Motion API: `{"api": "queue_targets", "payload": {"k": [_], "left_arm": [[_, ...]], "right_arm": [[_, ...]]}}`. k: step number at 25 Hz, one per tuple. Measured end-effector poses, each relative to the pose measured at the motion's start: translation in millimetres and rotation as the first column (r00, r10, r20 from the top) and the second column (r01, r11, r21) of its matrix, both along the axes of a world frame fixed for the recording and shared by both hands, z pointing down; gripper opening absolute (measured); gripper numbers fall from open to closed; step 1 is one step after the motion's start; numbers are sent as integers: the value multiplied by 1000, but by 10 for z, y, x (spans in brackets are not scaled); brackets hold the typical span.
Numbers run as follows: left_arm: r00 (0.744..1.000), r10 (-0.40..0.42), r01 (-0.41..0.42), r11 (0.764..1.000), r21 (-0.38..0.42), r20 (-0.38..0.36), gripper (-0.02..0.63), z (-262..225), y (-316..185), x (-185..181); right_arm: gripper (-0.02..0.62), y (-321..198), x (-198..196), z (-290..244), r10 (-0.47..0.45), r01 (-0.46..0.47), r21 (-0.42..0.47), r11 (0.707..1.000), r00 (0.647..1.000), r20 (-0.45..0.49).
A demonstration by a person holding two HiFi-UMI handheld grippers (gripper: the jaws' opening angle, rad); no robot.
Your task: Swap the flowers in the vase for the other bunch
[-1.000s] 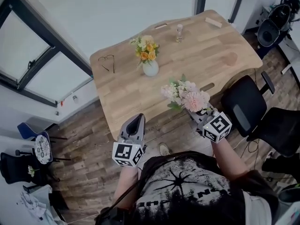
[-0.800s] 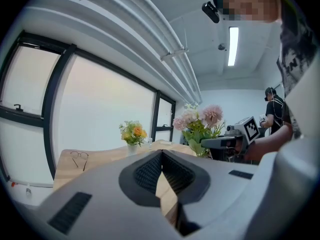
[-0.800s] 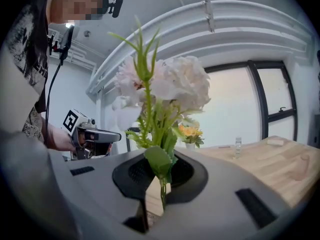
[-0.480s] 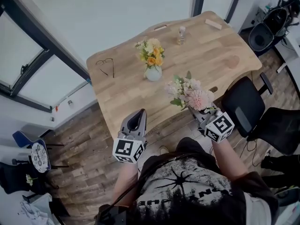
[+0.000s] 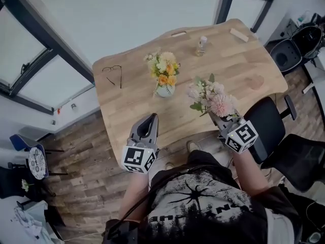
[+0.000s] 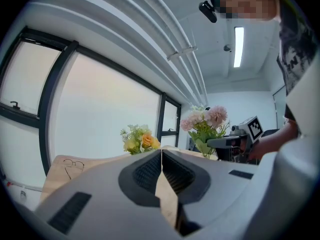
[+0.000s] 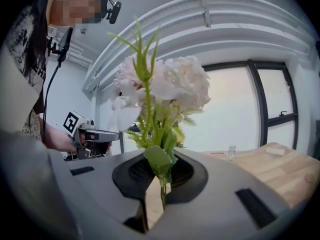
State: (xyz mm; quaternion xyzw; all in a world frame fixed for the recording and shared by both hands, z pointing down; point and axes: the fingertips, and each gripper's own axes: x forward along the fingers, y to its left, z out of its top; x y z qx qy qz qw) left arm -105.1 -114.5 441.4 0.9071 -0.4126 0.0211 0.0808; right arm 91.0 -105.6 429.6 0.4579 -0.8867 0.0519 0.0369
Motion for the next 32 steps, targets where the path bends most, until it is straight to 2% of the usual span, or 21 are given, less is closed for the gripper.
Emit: {"api": "queue_targets", "payload": {"k": [6, 11, 14, 18, 24, 32], "left_arm": [[994, -108, 108, 994, 5, 30, 17, 9, -300, 201], [978, -204, 204, 979, 18, 52, 23, 33, -498, 250], [967, -248, 246, 969, 30, 60, 121, 15, -582, 276], [949, -295, 289, 955, 72, 110, 170, -38, -701, 305], [933, -303, 289, 952, 97, 194, 247, -62, -939, 382], [949, -235, 232, 972, 38, 209, 304, 36, -1214, 546]], "right_arm": [[33, -468, 297, -12, -90, 90, -15, 996, 996, -4], [34, -763, 462, 23, -160, 159, -25, 987, 987, -8], [34, -871, 533, 68, -198, 197, -36, 980, 980, -12], [34, -980, 626, 130, -226, 226, -51, 973, 974, -11], [34, -1083, 679, 207, -252, 251, -64, 966, 968, -5], [34, -1212, 762, 204, -248, 247, -66, 967, 969, -3]]}}
